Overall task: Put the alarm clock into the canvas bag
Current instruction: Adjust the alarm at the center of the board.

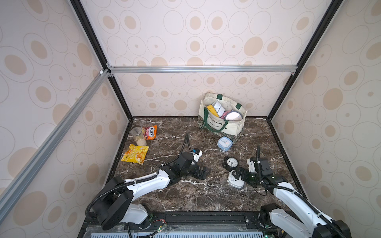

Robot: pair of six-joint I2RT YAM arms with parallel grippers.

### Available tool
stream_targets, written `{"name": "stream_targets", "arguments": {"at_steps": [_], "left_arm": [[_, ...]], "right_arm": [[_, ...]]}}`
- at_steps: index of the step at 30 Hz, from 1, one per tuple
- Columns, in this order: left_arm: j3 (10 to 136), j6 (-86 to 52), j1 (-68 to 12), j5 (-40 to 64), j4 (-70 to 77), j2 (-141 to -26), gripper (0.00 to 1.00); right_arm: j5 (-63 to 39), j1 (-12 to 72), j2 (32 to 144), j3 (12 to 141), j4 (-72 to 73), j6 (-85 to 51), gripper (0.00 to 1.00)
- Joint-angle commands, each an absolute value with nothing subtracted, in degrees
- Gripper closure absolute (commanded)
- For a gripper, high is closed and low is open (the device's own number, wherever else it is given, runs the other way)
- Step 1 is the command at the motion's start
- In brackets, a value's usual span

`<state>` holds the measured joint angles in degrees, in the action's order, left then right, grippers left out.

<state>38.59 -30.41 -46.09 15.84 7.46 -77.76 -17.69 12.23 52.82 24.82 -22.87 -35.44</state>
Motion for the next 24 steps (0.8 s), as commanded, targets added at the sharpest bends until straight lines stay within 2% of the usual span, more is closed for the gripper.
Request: {"name": "stream_targets", "arguments": {"at_steps": [1,24], "left_arm": [[39.5,-29.2,-46.6,12.6,7.7,-77.1,0.02],[41.5,-29.3,-46.5,14.5,8.7,-80.1,0.02]], "right_arm": [[-20.9,12.8,54.1,24.1,-19.5,-36.3,0.03],[-24.0,21.5,64.4,23.2,-5.6,-41.7,0.06]]}}
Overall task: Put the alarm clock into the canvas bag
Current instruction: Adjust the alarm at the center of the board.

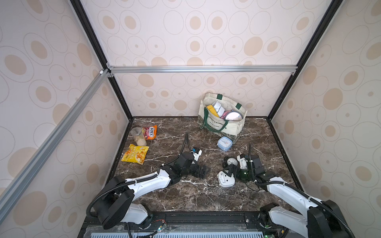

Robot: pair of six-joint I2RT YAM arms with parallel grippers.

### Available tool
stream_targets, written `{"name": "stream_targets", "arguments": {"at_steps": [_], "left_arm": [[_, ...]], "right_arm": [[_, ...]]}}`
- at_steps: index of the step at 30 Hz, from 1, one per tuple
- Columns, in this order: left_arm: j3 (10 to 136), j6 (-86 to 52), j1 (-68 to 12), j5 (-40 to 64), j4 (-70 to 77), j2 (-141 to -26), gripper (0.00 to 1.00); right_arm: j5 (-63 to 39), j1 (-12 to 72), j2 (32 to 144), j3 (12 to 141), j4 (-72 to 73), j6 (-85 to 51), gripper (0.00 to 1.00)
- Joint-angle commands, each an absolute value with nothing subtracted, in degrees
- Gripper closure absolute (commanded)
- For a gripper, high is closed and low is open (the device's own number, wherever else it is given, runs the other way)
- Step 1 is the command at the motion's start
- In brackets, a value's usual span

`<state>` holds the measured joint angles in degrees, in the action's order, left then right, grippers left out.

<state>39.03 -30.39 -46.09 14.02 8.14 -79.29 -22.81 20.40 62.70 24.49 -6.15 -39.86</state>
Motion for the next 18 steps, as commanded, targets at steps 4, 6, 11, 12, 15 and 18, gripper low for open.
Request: {"name": "stream_targets", "arguments": {"at_steps": [4,6,11,12,15,18], "left_arm": [[41.6,-29.8,-46.5,15.0,9.3,-80.7,0.02],[41.7,-29.8,-46.5,15.1,9.3,-80.9,0.02],[42.0,-29.9,-46.5,15.3,9.5,-81.3,0.02],[42.2,-29.8,-46.5,15.4,9.4,-81.5,0.02],[42.6,-29.6,-46.5,15.5,9.4,-81.5,0.01],[42.7,-29.4,-46.5,14.8,9.9,-80.6,0.02]], "right_arm": [[-25.2,21.8,65.9,23.0,-3.2,-42.5,0.06],[-25.2,21.9,65.8,23.1,-3.0,-42.4,0.06],[-24.4,21.9,64.7,24.4,-4.1,-41.5,0.06],[-24.1,21.9,64.5,24.8,-4.7,-41.3,0.06],[-22.0,21.9,62.0,25.5,-6.2,-40.5,0.06],[-17.9,21.9,57.4,26.8,-9.8,-38.6,0.05]]}}
